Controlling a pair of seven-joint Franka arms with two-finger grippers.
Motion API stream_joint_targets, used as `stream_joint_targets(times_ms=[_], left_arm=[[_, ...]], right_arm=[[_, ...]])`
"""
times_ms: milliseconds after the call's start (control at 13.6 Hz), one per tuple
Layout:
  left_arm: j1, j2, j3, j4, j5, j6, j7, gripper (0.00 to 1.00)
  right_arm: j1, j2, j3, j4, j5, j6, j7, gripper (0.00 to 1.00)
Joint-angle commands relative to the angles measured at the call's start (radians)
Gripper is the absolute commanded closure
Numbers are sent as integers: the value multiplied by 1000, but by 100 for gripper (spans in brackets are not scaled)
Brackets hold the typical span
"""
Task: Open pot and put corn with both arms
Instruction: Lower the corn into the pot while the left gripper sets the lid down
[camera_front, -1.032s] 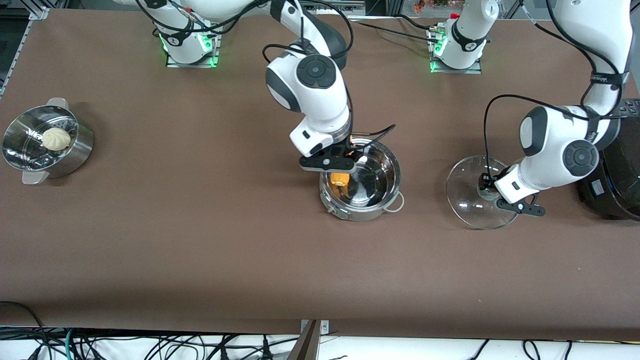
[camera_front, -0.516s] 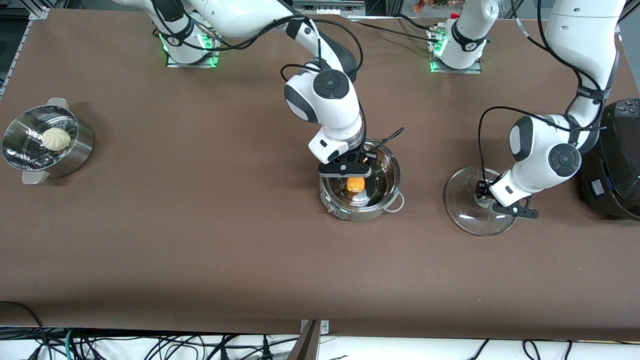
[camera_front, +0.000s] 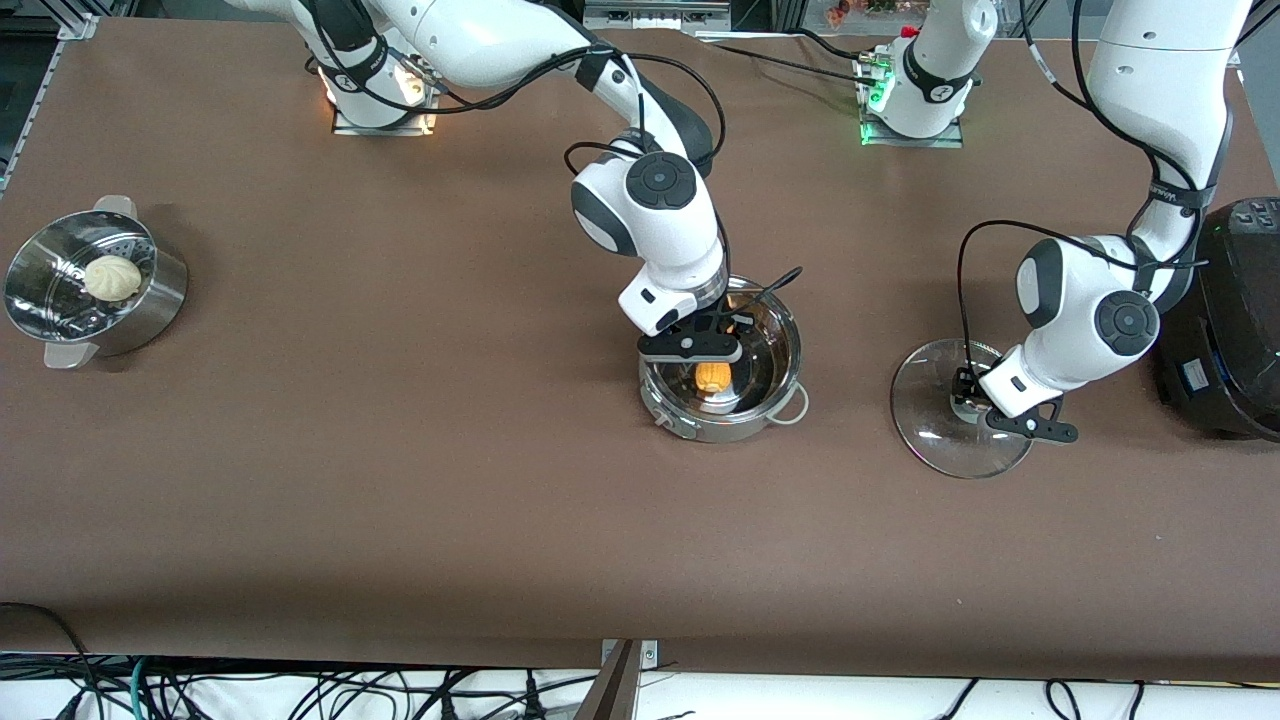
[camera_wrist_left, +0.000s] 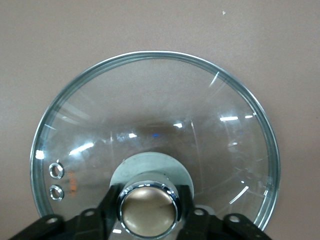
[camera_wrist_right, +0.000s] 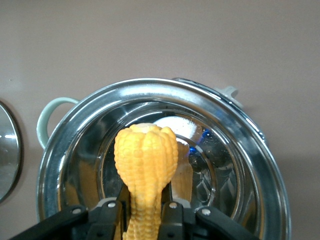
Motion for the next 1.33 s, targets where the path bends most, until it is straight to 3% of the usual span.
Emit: stream_joint_targets(times_ms=[0, 147, 221, 295, 516, 737, 1032, 1253], left_arm=[[-3, -4, 12, 2, -9, 0, 26, 0], [-1, -24, 12, -22, -7, -2, 27, 0], [2, -53, 11, -53, -7, -3, 27, 0], [9, -93, 11, -91, -7, -5, 27, 0], [11, -257, 11, -173, -7, -80, 26, 0], [17, -397, 11, -179, -7, -97, 26, 0], [28, -602, 12, -161, -6, -279, 32, 0], [28, -644, 8, -8, 28, -503, 29, 0]], right_arm=[[12, 28, 2, 42, -14, -2, 6, 77], [15, 27, 2, 39, -17, -6, 4, 67], [24, 27, 2, 39, -23, -11, 4, 44], [29, 25, 1, 39, -26, -14, 6, 0], [35, 18, 1, 40, -36, -47, 7, 0], [36, 7, 1, 41, -36, -86, 6, 0], [15, -50, -30, 27, -39, -138, -35, 0], [-35, -120, -81, 24, -22, -322, -241, 0]])
